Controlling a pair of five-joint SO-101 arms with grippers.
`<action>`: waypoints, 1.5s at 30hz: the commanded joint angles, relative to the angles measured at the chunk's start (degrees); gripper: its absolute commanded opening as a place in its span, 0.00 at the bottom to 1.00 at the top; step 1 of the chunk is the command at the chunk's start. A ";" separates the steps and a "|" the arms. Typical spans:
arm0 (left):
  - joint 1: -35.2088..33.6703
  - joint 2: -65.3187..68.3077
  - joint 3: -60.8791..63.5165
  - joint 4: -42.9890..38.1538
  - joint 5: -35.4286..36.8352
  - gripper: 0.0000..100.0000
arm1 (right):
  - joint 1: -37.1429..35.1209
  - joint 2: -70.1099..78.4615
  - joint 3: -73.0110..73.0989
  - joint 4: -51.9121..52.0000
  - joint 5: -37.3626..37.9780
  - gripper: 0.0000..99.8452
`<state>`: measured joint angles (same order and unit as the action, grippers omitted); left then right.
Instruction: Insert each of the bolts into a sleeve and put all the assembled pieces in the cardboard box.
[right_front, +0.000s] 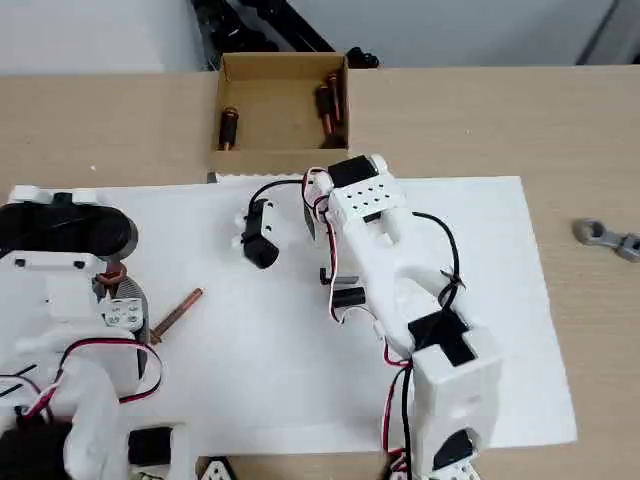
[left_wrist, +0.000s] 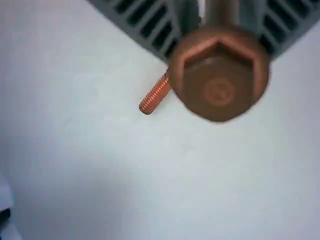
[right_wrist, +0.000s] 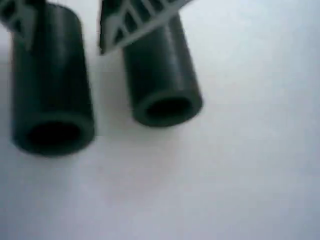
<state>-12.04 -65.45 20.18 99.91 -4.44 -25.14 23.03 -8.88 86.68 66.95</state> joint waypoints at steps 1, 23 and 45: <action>-0.62 0.35 -0.22 0.09 0.35 0.01 | 0.40 0.40 -0.09 -0.31 0.53 0.08; -0.62 0.44 -0.04 0.09 0.35 0.01 | -1.10 5.76 -0.09 -2.59 -5.01 0.08; -0.62 0.44 -0.04 0.09 0.35 0.01 | -3.47 -2.59 -0.09 1.71 -7.30 0.18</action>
<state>-12.04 -65.45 20.35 99.91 -4.26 -27.87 23.47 -8.26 88.09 60.26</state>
